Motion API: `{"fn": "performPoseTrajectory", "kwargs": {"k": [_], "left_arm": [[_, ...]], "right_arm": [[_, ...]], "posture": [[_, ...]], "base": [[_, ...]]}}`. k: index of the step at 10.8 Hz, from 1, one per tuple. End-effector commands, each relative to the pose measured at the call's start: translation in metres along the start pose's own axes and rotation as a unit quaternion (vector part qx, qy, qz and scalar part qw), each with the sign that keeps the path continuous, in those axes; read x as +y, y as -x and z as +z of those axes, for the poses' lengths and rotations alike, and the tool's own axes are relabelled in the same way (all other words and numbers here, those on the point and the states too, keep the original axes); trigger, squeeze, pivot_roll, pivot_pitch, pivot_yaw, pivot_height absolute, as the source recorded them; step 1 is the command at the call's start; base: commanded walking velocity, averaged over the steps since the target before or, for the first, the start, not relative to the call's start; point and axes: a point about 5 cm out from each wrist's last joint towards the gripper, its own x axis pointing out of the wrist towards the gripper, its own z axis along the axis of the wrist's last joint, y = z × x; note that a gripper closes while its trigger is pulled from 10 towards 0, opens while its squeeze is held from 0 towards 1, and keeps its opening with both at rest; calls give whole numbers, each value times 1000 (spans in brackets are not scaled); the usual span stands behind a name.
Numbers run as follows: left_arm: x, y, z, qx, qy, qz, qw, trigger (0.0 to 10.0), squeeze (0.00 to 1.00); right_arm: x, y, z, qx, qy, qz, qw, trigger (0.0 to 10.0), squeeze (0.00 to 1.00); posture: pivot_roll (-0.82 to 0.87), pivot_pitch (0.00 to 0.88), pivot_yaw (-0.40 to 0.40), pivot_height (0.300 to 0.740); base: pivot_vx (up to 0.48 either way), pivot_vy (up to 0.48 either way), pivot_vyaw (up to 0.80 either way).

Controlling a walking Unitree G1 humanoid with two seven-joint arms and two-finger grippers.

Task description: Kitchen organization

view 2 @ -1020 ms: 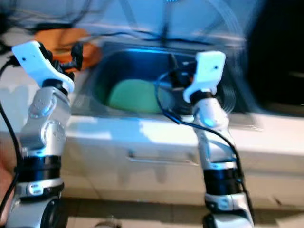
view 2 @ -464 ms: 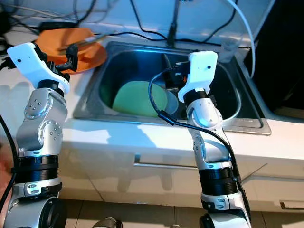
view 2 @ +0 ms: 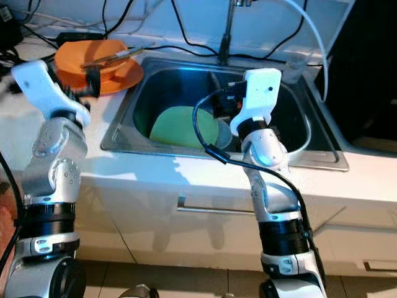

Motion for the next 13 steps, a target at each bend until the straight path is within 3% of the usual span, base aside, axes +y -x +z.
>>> {"fn": "performPoseTrajectory", "kwargs": {"k": [1,4,8,13], "left_arm": [[3,-3,0,9,6,12,1000,10000,0],[15,-17,-2,34,31,43,998,10000,0],[30,-23,-9,56,88,82,991,10000,0],[46,-31,-12,55,167,117,977,10000,0]], "right_arm": [[-4,2,1,4,-11,-4,1000,10000,0],[-4,6,0,25,-46,-18,998,10000,0],[6,11,19,5,-110,4,994,10000,0],[17,26,31,16,-109,26,994,10000,0]], "posture": [[-35,94,-51,740],[-44,134,-49,740],[-61,199,-45,740],[-132,247,-54,740]], "base": [[0,0,0],[0,0,0],[0,0,0],[0,0,0]]}}
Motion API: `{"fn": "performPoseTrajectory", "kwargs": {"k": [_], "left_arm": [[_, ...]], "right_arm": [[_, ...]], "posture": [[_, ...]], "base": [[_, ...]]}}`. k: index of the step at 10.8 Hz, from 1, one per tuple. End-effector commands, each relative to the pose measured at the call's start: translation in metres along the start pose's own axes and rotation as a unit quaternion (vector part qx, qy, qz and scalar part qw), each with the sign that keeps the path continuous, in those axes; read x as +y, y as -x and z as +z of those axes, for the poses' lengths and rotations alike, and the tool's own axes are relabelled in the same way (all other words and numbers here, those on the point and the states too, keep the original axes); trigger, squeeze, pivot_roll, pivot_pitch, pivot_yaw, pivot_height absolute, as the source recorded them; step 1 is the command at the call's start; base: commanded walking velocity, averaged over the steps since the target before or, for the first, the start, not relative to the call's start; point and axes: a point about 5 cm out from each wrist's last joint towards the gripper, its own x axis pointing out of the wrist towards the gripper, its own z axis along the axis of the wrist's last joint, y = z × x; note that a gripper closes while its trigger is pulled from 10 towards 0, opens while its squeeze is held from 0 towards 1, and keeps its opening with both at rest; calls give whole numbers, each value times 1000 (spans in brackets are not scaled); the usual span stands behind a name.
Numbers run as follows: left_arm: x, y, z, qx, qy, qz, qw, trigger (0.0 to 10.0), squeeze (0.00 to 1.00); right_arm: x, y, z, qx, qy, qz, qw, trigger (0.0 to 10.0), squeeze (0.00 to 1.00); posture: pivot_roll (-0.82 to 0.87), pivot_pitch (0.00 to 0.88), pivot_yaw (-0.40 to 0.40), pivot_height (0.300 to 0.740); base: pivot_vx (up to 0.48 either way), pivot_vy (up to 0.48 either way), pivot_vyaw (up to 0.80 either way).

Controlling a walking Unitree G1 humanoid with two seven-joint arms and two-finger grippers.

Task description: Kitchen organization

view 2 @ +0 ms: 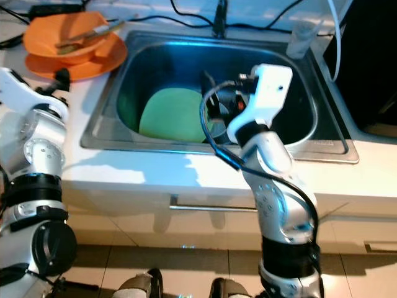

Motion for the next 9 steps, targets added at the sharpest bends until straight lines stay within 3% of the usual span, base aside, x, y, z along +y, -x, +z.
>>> {"fn": "performPoseTrajectory", "kwargs": {"k": [1,4,5,6,7,9], "left_arm": [[17,1,-19,45,21,39,998,10000,0],[36,-3,-14,50,64,74,994,10000,0],[42,-5,-14,58,100,92,989,10000,0],[45,-7,-14,66,104,106,987,10000,918],[47,-8,-15,76,120,119,983,10000,1000],[45,-7,-23,92,159,123,975,10000,1000]], "right_arm": [[0,6,4,-1,-3,0,1000,10000,0],[1,9,4,12,-7,-6,1000,10000,0],[1,6,5,12,-5,-3,1000,10000,0],[2,6,6,12,-1,-3,1000,10000,0],[1,7,7,12,2,-5,1000,10000,0],[-3,5,8,8,6,-10,1000,10000,0]], "posture": [[-141,260,-56,740],[-151,280,-64,740],[-153,284,-67,740],[-156,281,-65,740],[-155,274,-62,740],[-153,256,-58,740]], "base": [[0,0,0],[0,0,0],[0,0,0],[0,0,0],[0,0,0],[0,0,0]]}}
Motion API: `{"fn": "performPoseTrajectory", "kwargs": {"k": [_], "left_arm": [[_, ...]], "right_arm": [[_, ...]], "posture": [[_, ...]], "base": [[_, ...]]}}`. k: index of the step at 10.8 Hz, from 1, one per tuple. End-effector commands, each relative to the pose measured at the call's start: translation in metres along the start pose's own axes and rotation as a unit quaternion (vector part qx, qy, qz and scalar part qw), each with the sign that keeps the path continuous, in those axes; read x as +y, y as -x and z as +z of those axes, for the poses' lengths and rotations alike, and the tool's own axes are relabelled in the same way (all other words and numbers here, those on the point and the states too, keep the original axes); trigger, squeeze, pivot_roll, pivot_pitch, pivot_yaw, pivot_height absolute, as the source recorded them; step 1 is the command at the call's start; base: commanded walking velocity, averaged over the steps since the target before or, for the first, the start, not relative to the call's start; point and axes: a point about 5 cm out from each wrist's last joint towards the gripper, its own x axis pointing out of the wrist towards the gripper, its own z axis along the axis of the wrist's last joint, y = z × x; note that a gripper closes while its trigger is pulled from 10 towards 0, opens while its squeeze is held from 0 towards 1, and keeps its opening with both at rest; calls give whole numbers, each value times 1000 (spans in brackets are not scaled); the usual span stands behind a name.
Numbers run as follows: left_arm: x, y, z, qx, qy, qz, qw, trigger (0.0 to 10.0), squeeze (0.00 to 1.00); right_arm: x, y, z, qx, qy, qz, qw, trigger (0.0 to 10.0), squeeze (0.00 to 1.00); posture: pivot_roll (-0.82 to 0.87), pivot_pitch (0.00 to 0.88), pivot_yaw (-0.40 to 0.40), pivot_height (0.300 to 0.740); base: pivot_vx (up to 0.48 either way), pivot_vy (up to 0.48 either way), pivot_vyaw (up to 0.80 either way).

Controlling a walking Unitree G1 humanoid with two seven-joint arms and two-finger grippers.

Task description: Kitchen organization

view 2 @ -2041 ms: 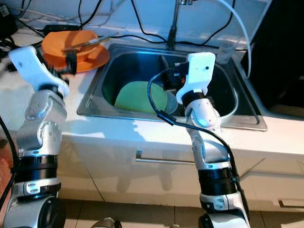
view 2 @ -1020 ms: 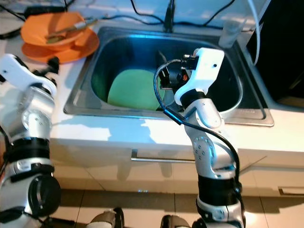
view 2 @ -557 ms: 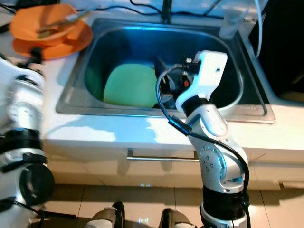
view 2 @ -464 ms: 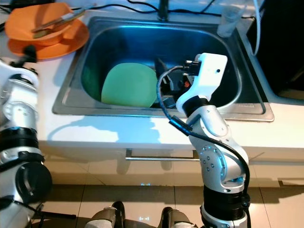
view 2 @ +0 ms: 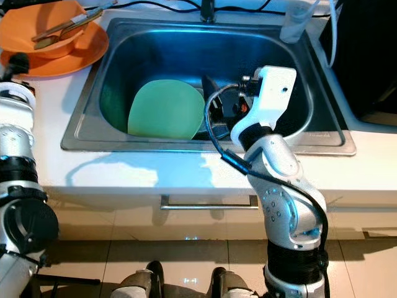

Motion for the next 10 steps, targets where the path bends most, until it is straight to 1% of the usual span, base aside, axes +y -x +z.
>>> {"fn": "performPoseTrajectory", "kwargs": {"k": [1,2,3,4,5,6,9,10], "left_arm": [[45,8,-53,115,16,97,988,10000,1000],[44,8,-55,119,25,98,988,10000,1000],[45,9,-60,131,31,102,986,10000,718],[44,11,-65,137,35,102,985,10000,0],[44,11,-64,130,42,101,985,8471,0],[46,12,-64,127,46,108,985,0,0],[43,12,-62,120,56,108,985,0,0],[42,12,-63,123,56,107,985,2314,0]], "right_arm": [[-2,0,2,-4,-1,-6,1000,10000,0],[-2,0,4,-6,1,-6,1000,10000,0],[-4,1,5,-7,5,-8,1000,10000,0],[-4,0,5,-6,6,-10,1000,10000,0],[-3,-1,6,-6,7,-8,1000,10000,0],[-2,-3,7,-9,7,-6,1000,10000,0],[-3,-4,6,-9,6,-12,1000,10000,0],[-2,-4,5,-10,7,-13,1000,10000,0]], "posture": [[-155,248,-58,740],[-167,243,-58,740],[-174,240,-63,740],[-175,236,-71,740],[-174,235,-72,740],[-169,237,-72,740],[-163,244,-61,740],[-165,238,-61,740]], "base": [[0,0,0],[0,0,0],[0,0,0],[0,0,0],[0,0,0],[0,0,0],[0,0,0],[0,0,0]]}}
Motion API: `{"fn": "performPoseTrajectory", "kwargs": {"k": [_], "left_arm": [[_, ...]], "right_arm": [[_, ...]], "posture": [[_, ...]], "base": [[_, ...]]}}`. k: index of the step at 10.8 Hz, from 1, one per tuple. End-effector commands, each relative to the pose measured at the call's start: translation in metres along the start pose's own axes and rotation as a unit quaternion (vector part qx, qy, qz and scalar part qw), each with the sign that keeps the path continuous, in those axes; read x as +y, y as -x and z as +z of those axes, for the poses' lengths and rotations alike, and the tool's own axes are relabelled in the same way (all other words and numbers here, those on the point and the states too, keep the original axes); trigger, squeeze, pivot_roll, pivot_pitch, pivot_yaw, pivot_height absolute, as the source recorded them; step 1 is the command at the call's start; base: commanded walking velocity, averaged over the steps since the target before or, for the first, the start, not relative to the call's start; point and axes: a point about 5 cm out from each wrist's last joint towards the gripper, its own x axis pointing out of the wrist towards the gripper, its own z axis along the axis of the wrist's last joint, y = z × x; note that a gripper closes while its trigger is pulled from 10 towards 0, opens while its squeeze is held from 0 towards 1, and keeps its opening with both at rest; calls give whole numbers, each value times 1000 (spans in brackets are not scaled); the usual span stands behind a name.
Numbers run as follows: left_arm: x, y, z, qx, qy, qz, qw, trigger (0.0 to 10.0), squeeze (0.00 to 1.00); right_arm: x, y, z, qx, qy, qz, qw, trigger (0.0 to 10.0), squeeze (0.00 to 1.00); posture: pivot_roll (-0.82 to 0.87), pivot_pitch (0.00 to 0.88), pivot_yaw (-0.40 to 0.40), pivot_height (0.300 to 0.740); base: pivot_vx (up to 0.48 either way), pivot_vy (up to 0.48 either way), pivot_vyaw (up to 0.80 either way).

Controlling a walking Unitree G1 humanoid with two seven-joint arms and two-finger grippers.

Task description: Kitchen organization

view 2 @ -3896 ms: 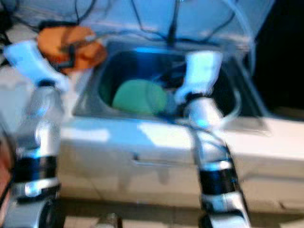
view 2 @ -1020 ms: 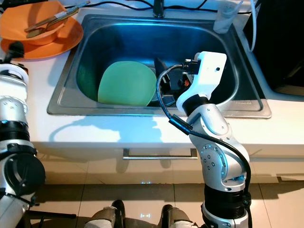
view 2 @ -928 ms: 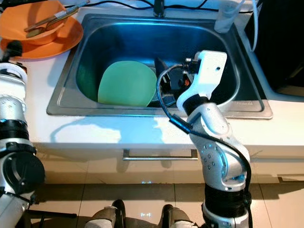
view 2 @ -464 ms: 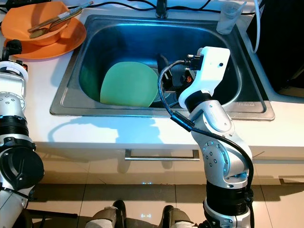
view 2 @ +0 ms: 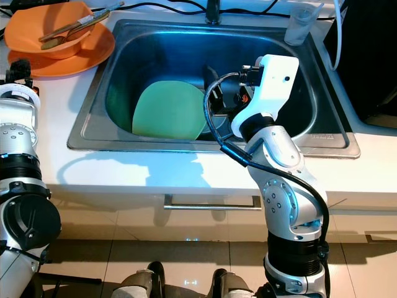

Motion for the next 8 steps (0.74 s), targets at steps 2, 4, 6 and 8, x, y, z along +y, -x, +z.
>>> {"fn": "performPoseTrajectory", "kwargs": {"k": [2,4,6,8], "left_arm": [[46,9,-56,118,5,103,988,10000,0],[49,8,-59,140,-4,124,982,10000,0],[50,8,-64,159,3,136,978,10000,0],[49,7,-65,165,-2,138,977,10000,0]], "right_arm": [[-5,1,1,-4,2,-10,1000,10000,0],[-3,1,3,-9,3,-9,1000,10000,0],[-4,1,3,-8,4,-9,1000,10000,0],[-3,2,4,-9,6,-10,1000,10000,0]], "posture": [[-165,234,-60,740],[-167,238,-59,740],[-173,247,-57,740],[-190,252,-44,740]], "base": [[0,0,0],[0,0,0],[0,0,0],[0,0,0]]}}
